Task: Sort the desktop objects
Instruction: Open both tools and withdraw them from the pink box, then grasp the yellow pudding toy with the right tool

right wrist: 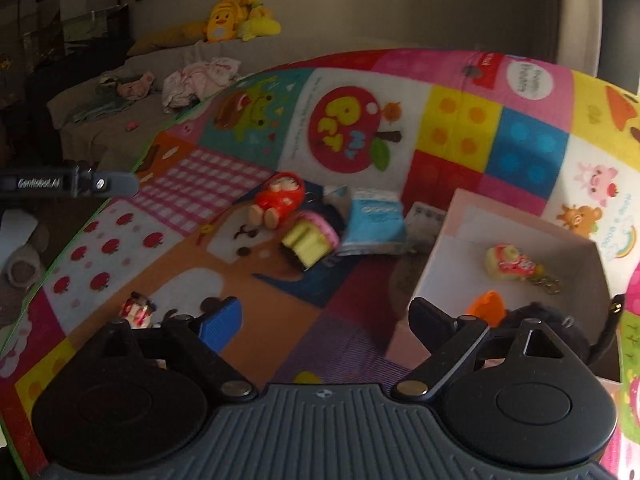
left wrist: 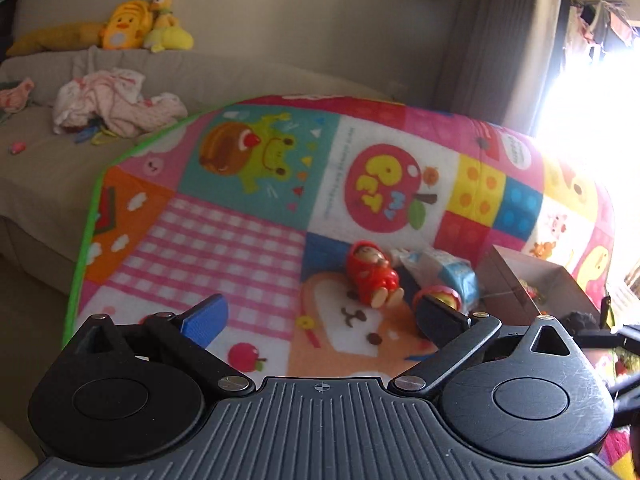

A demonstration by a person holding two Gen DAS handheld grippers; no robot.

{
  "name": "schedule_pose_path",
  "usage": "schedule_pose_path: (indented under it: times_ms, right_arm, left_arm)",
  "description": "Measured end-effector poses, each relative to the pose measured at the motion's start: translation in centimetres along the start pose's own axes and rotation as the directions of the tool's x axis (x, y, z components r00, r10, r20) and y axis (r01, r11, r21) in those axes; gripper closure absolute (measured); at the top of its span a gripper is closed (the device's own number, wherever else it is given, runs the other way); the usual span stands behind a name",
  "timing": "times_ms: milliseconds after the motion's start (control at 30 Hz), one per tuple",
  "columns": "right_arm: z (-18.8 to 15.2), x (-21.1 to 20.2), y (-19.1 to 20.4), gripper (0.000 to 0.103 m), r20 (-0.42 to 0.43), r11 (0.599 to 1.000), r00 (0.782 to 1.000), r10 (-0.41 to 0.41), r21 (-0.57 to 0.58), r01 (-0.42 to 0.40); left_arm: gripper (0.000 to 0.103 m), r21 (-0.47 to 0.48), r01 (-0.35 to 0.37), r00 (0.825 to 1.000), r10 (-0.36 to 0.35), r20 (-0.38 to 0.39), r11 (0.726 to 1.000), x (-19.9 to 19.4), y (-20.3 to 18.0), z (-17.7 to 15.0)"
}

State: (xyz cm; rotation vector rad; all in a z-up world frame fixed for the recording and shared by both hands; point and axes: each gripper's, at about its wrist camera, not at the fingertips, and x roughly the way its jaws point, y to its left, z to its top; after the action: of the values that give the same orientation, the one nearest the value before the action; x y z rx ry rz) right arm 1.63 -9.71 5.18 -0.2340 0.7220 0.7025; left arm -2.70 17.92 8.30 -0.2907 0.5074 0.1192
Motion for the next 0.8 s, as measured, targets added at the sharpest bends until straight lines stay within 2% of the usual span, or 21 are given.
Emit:
schedule_pose_path:
  times_ms: [33,100,167,233,300,367,433,533,633,700,733,800]
  right_arm:
    - [-0.7,0.7,1.8,0.012,-0.014,0.999,0.999,0.043,-0.019,-0.043]
    - [-1.6,2.0,5.2,0.016,-0.031,0.994,0.996,0.080,-0.076,-0.082]
    - [-1.8,3.0,7.8,0.042,-0.030,0.985,0.998,0.060,-0.161,-0.064]
    - [-0.7,3.4,8.1,0.046,0.016,0.983,1.000,0.011,-0.181,-0.008]
    - [0.9,3.7,6.5,0.046,0.070,0.990,0.995,-0.065,-0.122,0.074]
    - [2.7,4.6,3.7,0.037,0.112,0.984,0.980,-0.166,-0.051,0.172]
    - [3.9,5.8,1.4,0.029,0.105,0.976,0.971,-0.217,0.000,0.218]
    - [5.6,8.6,-1.8,0.029,0.031,0.960,0.969,-0.247,0.145,0.240]
    - [6.6,11.5,-4.3,0.028,-0.054,0.929,0.972,-0.230,0.285,0.236]
    - [6.7,13.5,-5.0,0.028,-0.105,0.920,0.973,-0.205,0.319,0.228]
    - [6.6,14.1,-5.2,0.031,-0.123,0.919,0.974,-0.189,0.329,0.219]
    - [6.1,14.0,-4.9,0.049,-0.121,0.924,0.971,-0.204,0.304,0.232]
  left_arm:
    - [0.000,-0.019,-0.007,1.000,0.007,0.010,1.000,-0.4,0.5,0.0]
    - [0.000,-0.054,-0.015,1.000,0.016,0.017,0.998,-0.8,1.1,0.0]
    - [0.000,-0.068,-0.013,1.000,0.014,0.008,0.998,-0.9,1.2,-0.1]
    - [0.000,-0.047,-0.004,1.000,0.004,0.010,0.999,-1.1,0.8,-0.4]
    - [0.000,0.000,0.013,1.000,-0.013,0.010,1.000,-1.5,0.2,-1.2]
    - [0.000,0.047,0.029,1.000,-0.029,-0.007,0.998,-1.6,-0.3,-2.1]
    - [0.000,0.077,0.056,0.997,-0.052,-0.050,0.996,-1.5,-0.5,-3.4]
    - [0.000,0.086,0.120,0.985,-0.107,-0.138,0.989,-1.2,-0.7,-5.4]
    - [0.000,0.093,0.161,0.969,-0.140,-0.204,0.982,-1.3,-1.1,-6.9]
    - [0.000,0.099,0.195,0.955,-0.166,-0.245,0.976,-1.3,-1.5,-7.8]
    - [0.000,0.101,0.215,0.947,-0.182,-0.264,0.971,-1.2,-1.8,-8.2]
    - [0.000,0.101,0.243,0.933,-0.204,-0.297,0.965,-1.0,-2.3,-8.9]
